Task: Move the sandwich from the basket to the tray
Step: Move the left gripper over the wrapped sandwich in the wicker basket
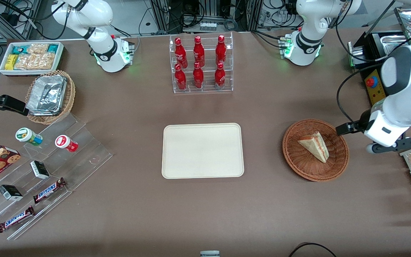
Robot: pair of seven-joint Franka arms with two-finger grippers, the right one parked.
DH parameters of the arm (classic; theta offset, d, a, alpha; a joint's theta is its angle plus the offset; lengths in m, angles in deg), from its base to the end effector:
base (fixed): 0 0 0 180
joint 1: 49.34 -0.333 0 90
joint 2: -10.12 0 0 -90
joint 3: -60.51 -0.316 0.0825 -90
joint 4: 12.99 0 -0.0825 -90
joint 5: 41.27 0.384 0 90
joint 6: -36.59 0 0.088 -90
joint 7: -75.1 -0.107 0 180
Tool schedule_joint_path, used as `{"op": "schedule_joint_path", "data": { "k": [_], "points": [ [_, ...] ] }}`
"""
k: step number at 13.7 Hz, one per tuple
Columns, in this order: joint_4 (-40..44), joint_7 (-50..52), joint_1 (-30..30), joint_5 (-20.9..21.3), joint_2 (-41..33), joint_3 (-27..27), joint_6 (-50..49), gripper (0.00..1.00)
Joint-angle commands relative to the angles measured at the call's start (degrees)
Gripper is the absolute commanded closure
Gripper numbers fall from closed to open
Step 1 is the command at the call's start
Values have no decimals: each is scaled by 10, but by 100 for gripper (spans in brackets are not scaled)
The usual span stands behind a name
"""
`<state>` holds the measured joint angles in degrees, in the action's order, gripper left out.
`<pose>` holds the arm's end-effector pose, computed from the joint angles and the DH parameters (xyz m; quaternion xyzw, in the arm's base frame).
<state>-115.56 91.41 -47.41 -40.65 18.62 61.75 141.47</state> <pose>0.5914 -0.0313 0.4564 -0.9922 -0.1126 0.0526 0.0126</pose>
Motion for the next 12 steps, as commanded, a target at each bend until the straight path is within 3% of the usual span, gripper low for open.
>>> {"op": "schedule_joint_path", "data": {
  "k": [1, 5, 12],
  "points": [
    [-60, 67, 4, 6, -17, 1, 66, 0],
    [-128, 169, 29, 7, -14, 1, 167, 0],
    [-192, 244, 30, 7, -9, 1, 256, 0]
  ]
}}
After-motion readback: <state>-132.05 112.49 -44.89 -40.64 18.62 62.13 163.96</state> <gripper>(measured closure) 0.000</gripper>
